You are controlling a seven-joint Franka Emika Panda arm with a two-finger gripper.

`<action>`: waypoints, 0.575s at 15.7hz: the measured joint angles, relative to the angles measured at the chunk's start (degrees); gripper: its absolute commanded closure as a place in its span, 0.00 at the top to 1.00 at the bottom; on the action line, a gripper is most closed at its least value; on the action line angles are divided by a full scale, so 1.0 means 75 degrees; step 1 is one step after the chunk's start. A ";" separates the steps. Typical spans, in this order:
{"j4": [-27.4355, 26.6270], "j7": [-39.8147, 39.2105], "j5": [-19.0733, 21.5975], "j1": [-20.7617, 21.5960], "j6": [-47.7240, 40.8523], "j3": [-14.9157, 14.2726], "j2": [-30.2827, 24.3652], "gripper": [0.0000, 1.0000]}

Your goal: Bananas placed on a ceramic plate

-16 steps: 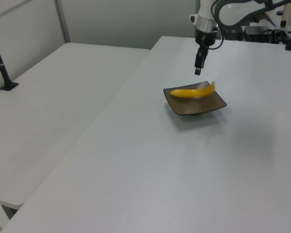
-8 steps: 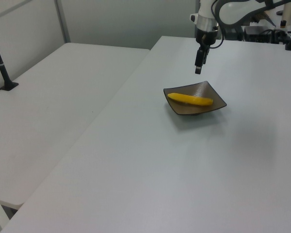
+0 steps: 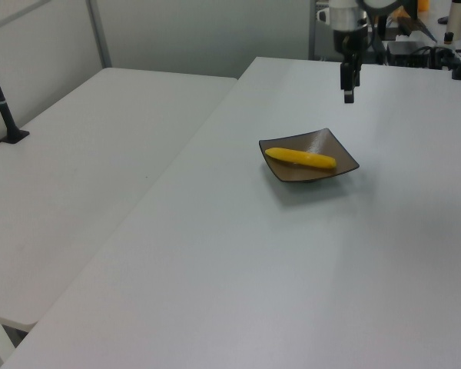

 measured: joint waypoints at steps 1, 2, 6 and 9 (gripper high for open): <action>-0.0018 -0.0005 0.0002 0.0153 -0.0010 -0.0218 -0.0131 1.00; -0.0036 -0.0005 0.0002 0.0211 -0.0011 -0.0315 -0.0228 1.00; -0.0055 0.0005 0.0003 0.0005 0.0504 -0.0173 -0.0312 1.00; -0.0087 0.0227 0.0006 -0.0274 0.0899 0.0238 -0.0300 1.00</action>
